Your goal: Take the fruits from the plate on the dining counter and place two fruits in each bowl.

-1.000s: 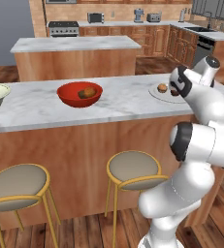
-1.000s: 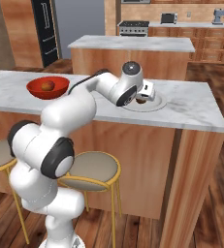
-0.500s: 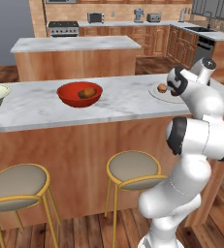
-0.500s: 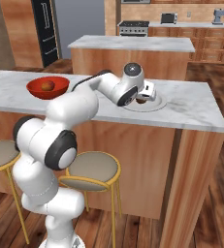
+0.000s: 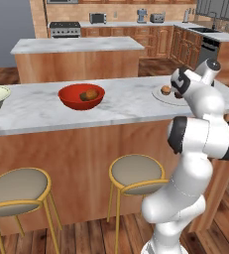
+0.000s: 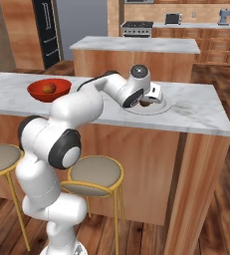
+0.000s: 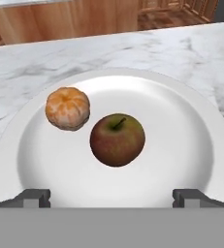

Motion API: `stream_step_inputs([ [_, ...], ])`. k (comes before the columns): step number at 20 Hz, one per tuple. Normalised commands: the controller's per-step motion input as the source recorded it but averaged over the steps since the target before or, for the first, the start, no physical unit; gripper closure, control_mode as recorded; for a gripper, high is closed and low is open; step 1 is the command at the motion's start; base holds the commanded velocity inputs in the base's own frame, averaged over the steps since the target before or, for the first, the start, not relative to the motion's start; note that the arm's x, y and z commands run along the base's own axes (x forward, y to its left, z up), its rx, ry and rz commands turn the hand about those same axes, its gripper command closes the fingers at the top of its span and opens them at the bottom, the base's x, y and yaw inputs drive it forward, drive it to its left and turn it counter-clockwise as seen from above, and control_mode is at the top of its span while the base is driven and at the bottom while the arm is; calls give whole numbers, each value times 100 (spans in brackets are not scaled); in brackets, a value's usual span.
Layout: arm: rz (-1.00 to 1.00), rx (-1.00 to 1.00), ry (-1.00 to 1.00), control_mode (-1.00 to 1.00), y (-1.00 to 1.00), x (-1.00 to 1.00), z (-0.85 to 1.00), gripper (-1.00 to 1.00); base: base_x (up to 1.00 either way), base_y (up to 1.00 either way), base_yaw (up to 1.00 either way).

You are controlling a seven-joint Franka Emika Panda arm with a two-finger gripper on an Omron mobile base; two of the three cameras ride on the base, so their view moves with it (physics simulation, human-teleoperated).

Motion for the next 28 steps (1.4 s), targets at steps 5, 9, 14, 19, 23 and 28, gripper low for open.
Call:
stream_step_inputs([
  [5,0,0,0,-100,0,16,-21,-100,0,0,0],
  [9,0,0,0,-100,0,29,-10,-100,0,0,0],
  [14,0,0,0,-100,0,41,0,-100,0,0,0],
  [19,0,0,0,-100,-5,30,0,-100,0,0,0],
  [23,0,0,0,-100,-7,7,-6,-100,0,0,0],
  [28,0,0,5,-100,-1,0,-25,-100,0,0,0],
])
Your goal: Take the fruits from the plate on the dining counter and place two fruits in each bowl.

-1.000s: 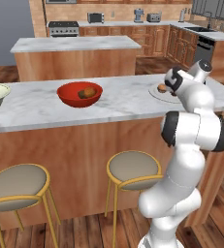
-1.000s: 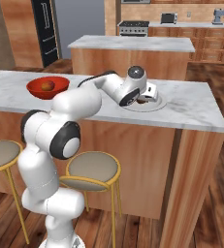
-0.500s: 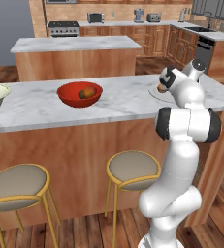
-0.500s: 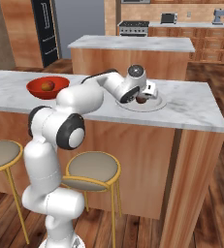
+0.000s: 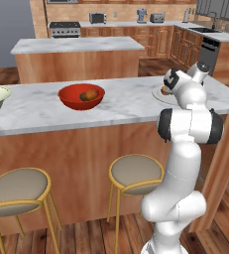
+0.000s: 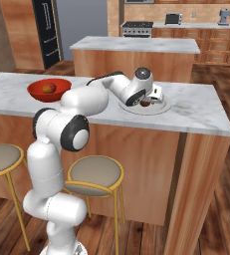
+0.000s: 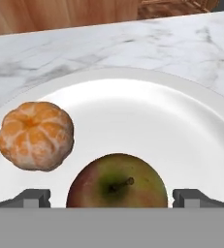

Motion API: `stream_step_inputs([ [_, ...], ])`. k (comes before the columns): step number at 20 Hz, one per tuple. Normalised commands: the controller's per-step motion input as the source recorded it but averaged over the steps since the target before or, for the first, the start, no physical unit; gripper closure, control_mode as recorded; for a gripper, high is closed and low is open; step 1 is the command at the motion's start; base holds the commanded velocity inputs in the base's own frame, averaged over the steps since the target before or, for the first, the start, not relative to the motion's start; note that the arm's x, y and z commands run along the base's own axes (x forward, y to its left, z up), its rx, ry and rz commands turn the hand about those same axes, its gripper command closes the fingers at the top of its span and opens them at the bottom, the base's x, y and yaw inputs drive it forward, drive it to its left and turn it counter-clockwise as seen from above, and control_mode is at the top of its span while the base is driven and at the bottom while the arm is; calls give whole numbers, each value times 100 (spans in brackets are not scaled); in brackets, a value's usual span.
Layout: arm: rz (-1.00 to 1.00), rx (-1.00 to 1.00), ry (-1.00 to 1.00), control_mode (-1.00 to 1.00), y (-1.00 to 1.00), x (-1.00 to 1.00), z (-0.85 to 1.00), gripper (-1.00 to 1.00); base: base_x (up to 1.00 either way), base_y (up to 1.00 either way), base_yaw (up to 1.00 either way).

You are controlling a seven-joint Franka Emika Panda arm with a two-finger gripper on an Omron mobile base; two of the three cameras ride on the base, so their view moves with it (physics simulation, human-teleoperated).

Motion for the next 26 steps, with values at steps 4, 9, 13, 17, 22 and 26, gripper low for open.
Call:
stream_step_inputs([
  [4,0,0,6,-100,0,0,-30,-100,0,0,0],
  [9,0,0,1,-100,0,14,-9,100,0,0,0],
  [13,0,0,-1,-100,0,9,0,100,0,0,0],
  [17,0,-2,1,-100,0,-62,16,100,0,0,0],
  [22,0,-1,11,-100,1,-63,72,100,0,0,0],
  [26,0,0,20,-100,35,-52,79,100,0,0,0],
])
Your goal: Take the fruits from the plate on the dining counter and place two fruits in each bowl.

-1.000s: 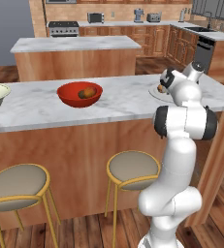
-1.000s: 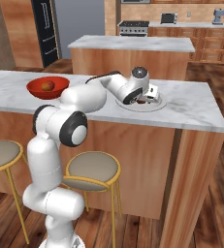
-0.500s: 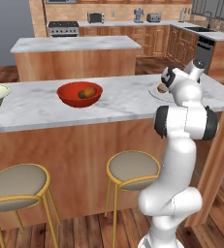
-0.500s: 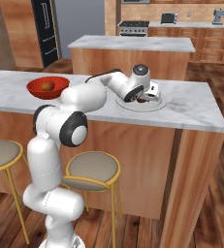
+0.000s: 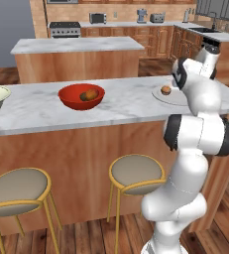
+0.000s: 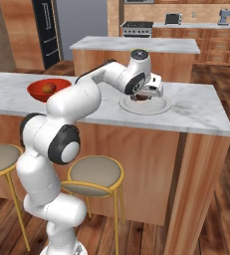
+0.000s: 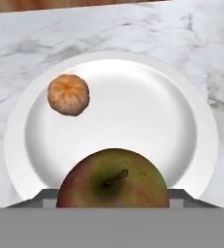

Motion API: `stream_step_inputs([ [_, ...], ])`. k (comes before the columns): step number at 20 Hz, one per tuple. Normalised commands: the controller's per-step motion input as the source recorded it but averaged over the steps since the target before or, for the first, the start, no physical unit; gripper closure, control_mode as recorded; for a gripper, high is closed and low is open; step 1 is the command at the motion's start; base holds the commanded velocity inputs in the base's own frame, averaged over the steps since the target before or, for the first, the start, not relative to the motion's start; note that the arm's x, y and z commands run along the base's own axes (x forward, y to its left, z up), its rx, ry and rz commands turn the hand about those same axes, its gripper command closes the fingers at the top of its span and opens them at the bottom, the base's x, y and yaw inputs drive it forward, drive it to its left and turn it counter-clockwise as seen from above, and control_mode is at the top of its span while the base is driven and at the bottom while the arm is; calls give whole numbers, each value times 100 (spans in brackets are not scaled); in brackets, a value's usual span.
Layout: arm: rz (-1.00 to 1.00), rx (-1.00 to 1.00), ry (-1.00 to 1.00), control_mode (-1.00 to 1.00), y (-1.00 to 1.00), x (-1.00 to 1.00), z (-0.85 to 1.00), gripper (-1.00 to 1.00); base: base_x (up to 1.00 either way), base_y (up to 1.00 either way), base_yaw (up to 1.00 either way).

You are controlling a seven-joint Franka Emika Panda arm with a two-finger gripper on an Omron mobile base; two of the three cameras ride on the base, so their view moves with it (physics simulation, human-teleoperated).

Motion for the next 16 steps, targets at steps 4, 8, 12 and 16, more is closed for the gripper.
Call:
stream_step_inputs([
  [4,0,0,29,-100,69,-27,65,100,0,0,0],
  [8,0,0,20,-100,69,-28,27,100,0,0,0],
  [12,0,5,13,-100,41,-61,2,100,0,0,0],
  [16,0,8,6,-100,34,-71,0,100,0,0,0],
])
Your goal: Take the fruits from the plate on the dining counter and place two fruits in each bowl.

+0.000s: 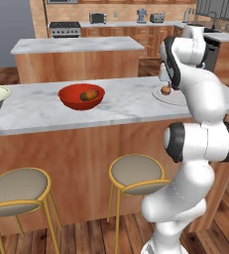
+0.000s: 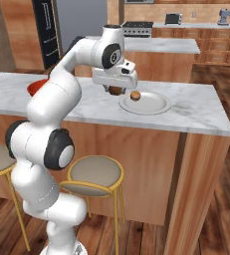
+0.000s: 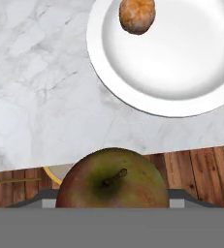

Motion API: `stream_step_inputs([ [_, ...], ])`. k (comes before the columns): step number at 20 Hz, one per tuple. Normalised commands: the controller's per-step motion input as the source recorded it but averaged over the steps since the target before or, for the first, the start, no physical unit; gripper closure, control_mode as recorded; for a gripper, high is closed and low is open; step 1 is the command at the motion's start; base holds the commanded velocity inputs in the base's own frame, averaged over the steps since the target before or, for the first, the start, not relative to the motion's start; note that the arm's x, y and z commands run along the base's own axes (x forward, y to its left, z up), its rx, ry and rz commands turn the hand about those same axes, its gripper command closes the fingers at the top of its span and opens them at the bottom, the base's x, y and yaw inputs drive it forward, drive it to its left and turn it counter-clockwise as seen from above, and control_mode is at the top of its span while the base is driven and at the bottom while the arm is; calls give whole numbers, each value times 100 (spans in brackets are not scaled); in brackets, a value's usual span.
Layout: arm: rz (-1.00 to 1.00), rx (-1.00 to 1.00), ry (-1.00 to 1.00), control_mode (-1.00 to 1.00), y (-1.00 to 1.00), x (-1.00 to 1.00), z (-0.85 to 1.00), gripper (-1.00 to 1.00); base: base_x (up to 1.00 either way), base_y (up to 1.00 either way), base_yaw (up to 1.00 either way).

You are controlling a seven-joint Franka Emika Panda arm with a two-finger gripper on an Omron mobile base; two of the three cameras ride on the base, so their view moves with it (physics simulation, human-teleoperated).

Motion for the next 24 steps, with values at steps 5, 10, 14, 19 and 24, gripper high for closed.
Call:
stream_step_inputs([
  [5,0,0,-7,-100,72,-68,0,100,0,0,0],
  [10,0,0,-24,-100,36,-80,-11,100,0,0,0],
  [14,-1,0,-16,-100,1,-86,-2,100,0,0,0],
  [19,-8,0,-2,-100,21,-42,1,100,0,0,0],
  [24,-1,0,0,-100,33,0,3,100,0,0,0],
])
